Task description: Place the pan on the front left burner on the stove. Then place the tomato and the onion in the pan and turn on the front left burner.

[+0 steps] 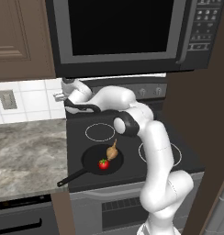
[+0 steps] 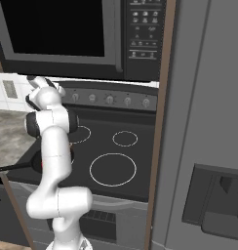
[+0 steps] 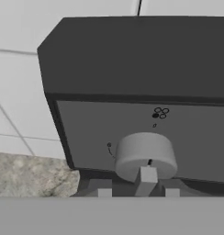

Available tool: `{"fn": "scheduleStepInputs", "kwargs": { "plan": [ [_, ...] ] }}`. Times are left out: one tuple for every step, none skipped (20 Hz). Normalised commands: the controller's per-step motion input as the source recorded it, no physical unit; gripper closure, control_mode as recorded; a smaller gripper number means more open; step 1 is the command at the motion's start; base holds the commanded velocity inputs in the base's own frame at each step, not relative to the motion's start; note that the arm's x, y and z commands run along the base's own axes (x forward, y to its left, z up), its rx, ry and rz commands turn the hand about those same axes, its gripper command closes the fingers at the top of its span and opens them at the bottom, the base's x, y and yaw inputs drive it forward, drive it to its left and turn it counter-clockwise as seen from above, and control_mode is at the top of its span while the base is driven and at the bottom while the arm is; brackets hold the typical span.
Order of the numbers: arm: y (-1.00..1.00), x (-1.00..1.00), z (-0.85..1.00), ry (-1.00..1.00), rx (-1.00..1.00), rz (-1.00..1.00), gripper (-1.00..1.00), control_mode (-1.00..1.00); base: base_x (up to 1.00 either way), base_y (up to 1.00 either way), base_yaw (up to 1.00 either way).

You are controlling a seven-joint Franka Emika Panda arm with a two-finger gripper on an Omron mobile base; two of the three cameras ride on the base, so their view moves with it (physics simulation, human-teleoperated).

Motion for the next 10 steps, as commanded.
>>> {"fn": "scheduleStepInputs", "kwargs": {
  "plan": [
    [0.0, 0.0, -0.1, 0.0, -0.06, 0.0, 1.0, -1.0, 0.0, 0.0, 0.0],
    [0.0, 0.0, -0.12, 0.0, -0.06, 0.0, 1.0, -1.0, 0.0, 0.0, 0.0],
    [0.0, 0.0, -0.11, 0.0, -0.07, 0.0, 1.0, -1.0, 0.0, 0.0, 0.0],
    [0.0, 0.0, -0.14, 0.0, -0.06, 0.0, 1.0, -1.0, 0.0, 0.0, 0.0],
    [0.0, 0.0, -0.1, 0.0, -0.06, 0.0, 1.0, -1.0, 0.0, 0.0, 0.0],
    [0.0, 0.01, -0.13, 0.0, -0.04, 0.0, 1.0, -1.0, 0.0, 0.0, 0.0],
    [0.0, 0.0, -0.08, 0.0, -0.05, 0.0, 1.0, -1.0, 0.0, 0.0, 0.0],
    [0.0, 0.03, -0.13, 0.0, -0.04, 0.0, 1.0, -1.0, 0.0, 0.0, 0.0],
    [0.0, 0.02, -0.11, 0.0, -0.05, 0.0, 1.0, -1.0, 0.0, 0.0, 0.0],
    [0.0, 0.15, -0.19, 0.0, -0.03, 0.0, 1.0, -1.0, 0.0, 0.0, 0.0]
  ]
}}
